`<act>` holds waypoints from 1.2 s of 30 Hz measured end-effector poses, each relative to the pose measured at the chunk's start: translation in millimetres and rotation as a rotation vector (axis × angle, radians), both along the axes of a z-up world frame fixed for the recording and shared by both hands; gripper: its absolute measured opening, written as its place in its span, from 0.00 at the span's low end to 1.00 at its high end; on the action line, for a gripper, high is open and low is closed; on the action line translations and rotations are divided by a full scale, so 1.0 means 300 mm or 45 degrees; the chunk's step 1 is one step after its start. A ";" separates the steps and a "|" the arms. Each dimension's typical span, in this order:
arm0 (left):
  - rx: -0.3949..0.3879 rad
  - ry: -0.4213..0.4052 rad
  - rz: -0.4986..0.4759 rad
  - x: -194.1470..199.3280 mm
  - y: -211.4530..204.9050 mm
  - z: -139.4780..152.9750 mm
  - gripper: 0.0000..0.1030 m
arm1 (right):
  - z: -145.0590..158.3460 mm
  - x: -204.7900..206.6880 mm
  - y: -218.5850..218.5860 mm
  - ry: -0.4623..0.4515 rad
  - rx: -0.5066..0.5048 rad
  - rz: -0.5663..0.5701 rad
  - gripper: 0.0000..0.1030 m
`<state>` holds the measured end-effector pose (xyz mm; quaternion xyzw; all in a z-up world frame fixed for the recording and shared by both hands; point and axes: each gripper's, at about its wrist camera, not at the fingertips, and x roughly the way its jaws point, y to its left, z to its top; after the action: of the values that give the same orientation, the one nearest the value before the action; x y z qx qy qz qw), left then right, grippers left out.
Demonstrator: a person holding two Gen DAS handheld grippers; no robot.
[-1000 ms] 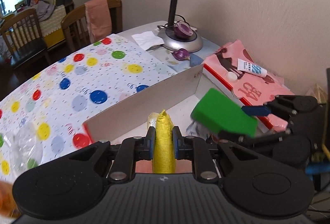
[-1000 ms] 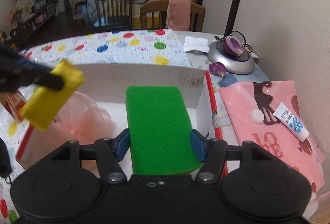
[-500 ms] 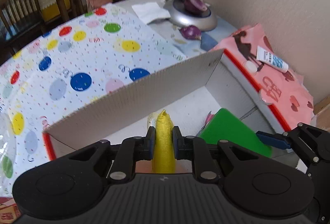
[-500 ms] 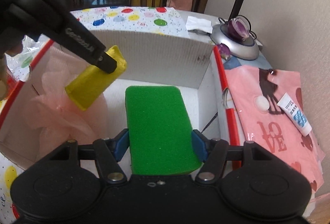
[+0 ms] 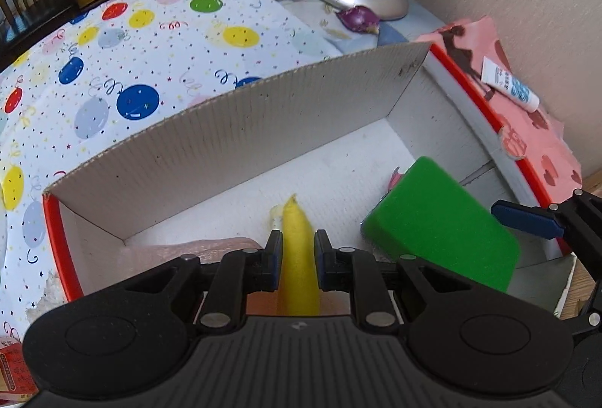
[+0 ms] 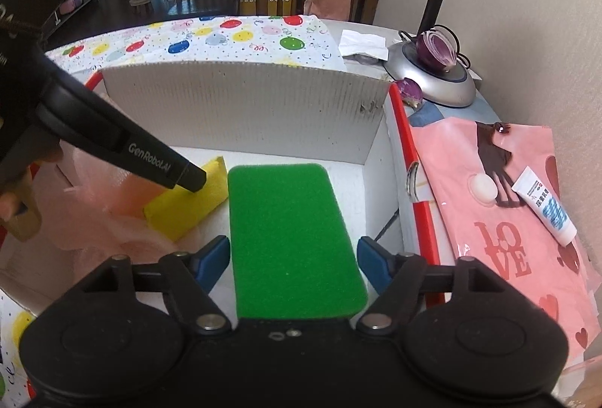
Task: Organize soft objects
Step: 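Lower both grippers into the white box and open them to release, then move both grippers back over the table toward the bubble wrap and black mask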
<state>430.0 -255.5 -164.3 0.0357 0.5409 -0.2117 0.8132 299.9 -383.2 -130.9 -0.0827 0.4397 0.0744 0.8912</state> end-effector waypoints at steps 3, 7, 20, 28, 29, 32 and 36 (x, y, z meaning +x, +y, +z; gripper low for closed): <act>-0.025 -0.037 -0.016 -0.018 0.003 0.031 0.16 | 0.012 -0.004 -0.001 -0.007 0.010 0.001 0.75; -0.039 -0.094 -0.044 -0.053 0.010 0.075 0.16 | 0.036 -0.017 -0.004 -0.021 0.037 0.006 0.75; -0.131 -0.268 -0.071 -0.222 0.113 0.224 0.28 | 0.141 -0.086 0.010 -0.091 0.117 0.035 0.78; -0.146 -0.408 -0.039 -0.342 0.217 0.321 0.28 | 0.222 -0.151 0.056 -0.166 0.180 0.054 0.79; -0.153 -0.423 -0.033 -0.357 0.235 0.333 0.28 | 0.232 -0.161 0.065 -0.177 0.188 0.056 0.79; -0.172 -0.459 -0.014 -0.404 0.291 0.367 0.28 | 0.268 -0.193 0.096 -0.212 0.217 0.067 0.81; -0.184 -0.511 0.031 -0.472 0.381 0.404 0.28 | 0.316 -0.243 0.148 -0.264 0.246 0.094 0.83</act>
<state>288.3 -141.3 -43.1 0.0124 0.3520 -0.2289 0.9075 226.9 -338.8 -36.0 -0.0196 0.3328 0.1401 0.9323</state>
